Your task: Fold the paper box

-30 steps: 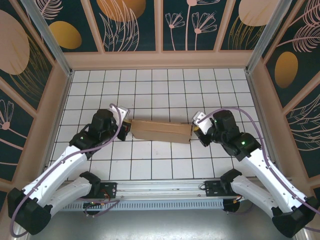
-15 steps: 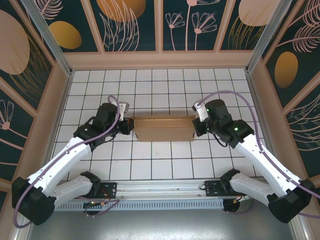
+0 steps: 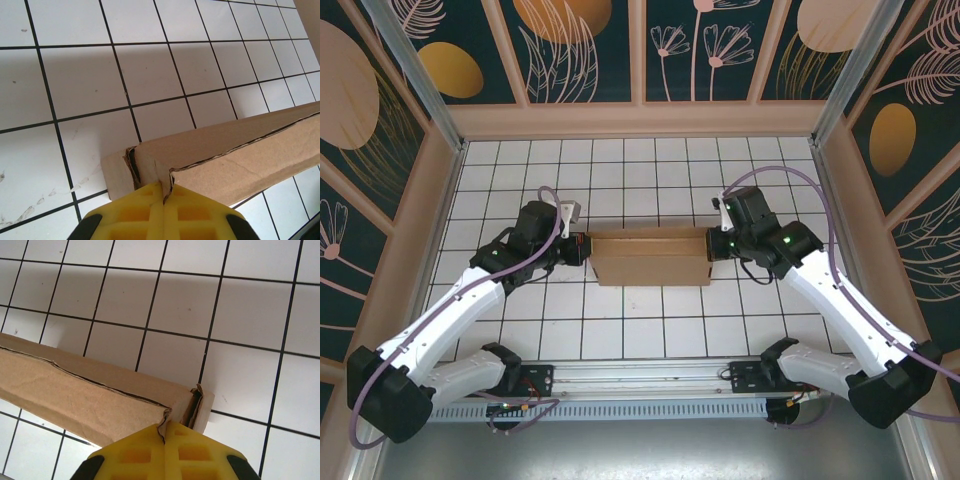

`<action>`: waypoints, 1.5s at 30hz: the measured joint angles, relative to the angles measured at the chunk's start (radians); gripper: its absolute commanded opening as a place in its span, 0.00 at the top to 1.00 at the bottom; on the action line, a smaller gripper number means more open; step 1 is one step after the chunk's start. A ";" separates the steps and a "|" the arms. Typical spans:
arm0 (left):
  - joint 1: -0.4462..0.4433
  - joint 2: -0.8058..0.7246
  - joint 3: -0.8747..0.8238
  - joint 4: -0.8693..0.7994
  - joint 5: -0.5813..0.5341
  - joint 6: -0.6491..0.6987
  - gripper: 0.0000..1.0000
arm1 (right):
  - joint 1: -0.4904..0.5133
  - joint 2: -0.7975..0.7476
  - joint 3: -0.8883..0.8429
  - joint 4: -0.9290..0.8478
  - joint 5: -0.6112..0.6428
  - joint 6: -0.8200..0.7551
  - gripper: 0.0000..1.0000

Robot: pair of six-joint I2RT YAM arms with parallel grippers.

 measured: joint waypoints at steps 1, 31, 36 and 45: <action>0.000 0.000 0.000 0.000 0.000 0.000 1.00 | 0.000 0.000 0.000 0.000 0.001 0.003 1.00; -0.006 0.004 0.000 0.001 0.000 0.002 1.00 | -0.013 -0.103 -0.184 0.134 0.002 0.129 1.00; -0.006 0.004 0.000 0.000 -0.003 0.012 1.00 | -0.013 -0.135 -0.225 0.161 0.003 0.132 1.00; -0.014 0.004 0.010 -0.027 -0.035 0.048 1.00 | 0.019 -0.159 -0.250 0.174 0.043 0.148 1.00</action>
